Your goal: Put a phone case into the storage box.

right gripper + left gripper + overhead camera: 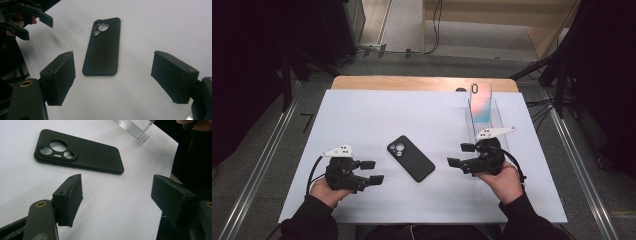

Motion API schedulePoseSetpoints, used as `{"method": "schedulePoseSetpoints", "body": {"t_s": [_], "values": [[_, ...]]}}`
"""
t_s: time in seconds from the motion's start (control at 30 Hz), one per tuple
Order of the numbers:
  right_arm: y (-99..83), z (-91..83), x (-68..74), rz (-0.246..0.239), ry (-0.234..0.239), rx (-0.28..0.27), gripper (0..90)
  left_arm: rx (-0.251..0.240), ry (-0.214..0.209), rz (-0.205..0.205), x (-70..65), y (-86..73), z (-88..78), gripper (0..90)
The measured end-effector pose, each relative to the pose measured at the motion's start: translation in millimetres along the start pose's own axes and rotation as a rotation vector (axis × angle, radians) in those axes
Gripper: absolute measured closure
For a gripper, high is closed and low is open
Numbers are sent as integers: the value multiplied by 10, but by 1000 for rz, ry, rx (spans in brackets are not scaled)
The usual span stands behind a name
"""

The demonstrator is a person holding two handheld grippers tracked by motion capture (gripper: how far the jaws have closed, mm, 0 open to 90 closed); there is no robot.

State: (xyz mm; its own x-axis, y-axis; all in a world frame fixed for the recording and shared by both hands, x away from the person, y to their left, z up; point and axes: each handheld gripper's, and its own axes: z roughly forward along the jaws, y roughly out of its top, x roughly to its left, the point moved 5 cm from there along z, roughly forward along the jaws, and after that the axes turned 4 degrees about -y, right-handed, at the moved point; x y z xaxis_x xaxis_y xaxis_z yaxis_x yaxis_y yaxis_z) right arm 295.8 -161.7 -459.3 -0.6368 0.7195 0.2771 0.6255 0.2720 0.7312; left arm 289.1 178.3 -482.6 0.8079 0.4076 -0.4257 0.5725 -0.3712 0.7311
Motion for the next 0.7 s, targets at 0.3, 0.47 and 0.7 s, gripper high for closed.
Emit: {"method": "schedulePoseSetpoints", "body": {"t_s": [0.3, 0.47, 0.7], "values": [[146, 214, 66, -3, -15, 13, 171, -5, 4, -7, 9, 3, -14, 260], [193, 327, 77, 9, -28, 18, 165, -6, 10, -4, 20, 13, -16, 260], [271, 476, 127, 8, -39, 20, 165, -13, 9, -15, 32, 41, -17, 260]]}}
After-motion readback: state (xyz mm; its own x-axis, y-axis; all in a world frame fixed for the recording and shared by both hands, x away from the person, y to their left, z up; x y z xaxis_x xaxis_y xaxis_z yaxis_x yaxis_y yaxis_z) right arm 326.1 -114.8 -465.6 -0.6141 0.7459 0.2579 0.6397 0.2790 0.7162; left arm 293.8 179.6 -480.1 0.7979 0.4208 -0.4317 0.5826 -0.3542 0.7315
